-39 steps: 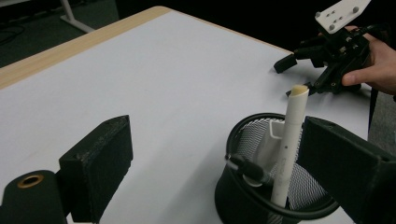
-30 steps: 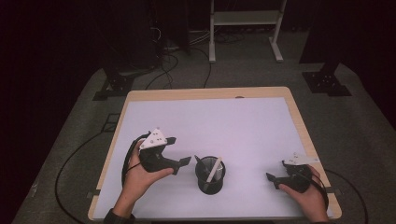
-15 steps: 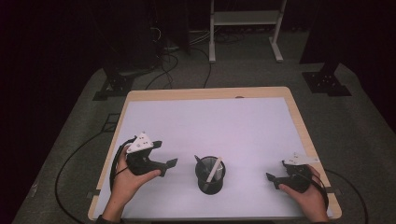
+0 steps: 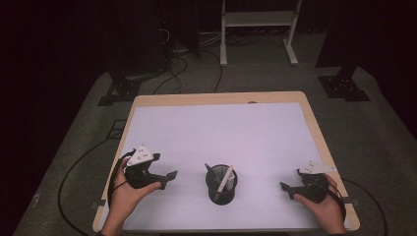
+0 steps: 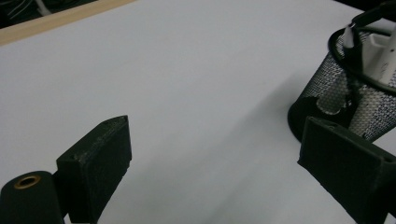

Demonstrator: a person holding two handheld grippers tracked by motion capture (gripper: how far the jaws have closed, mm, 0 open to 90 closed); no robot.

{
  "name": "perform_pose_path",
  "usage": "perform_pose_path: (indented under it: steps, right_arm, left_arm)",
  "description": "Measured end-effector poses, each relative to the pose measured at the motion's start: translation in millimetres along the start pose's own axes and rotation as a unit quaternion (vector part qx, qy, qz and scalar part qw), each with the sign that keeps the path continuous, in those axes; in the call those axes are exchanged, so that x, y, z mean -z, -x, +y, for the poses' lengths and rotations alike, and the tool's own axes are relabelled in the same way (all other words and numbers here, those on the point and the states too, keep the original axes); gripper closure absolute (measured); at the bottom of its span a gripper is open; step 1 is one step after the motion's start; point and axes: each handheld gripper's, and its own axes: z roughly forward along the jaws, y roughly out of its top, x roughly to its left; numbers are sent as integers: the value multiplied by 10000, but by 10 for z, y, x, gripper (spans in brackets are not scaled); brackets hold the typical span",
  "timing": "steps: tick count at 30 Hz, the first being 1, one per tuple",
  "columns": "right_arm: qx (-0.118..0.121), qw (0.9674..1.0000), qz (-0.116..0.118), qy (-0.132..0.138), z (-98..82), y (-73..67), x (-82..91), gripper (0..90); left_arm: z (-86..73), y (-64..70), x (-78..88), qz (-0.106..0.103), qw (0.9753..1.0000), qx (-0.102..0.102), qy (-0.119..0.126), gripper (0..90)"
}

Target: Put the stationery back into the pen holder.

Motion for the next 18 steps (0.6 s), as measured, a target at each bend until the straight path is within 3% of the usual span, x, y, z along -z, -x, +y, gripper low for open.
perform_pose_path:
  steps: [18]
  right_arm:
    - [5, 10000, -3, 1, 0, 0, 0, 143]
  left_arm:
    - [-335, -152, 48, 335, 9986, 208, -347, 87]
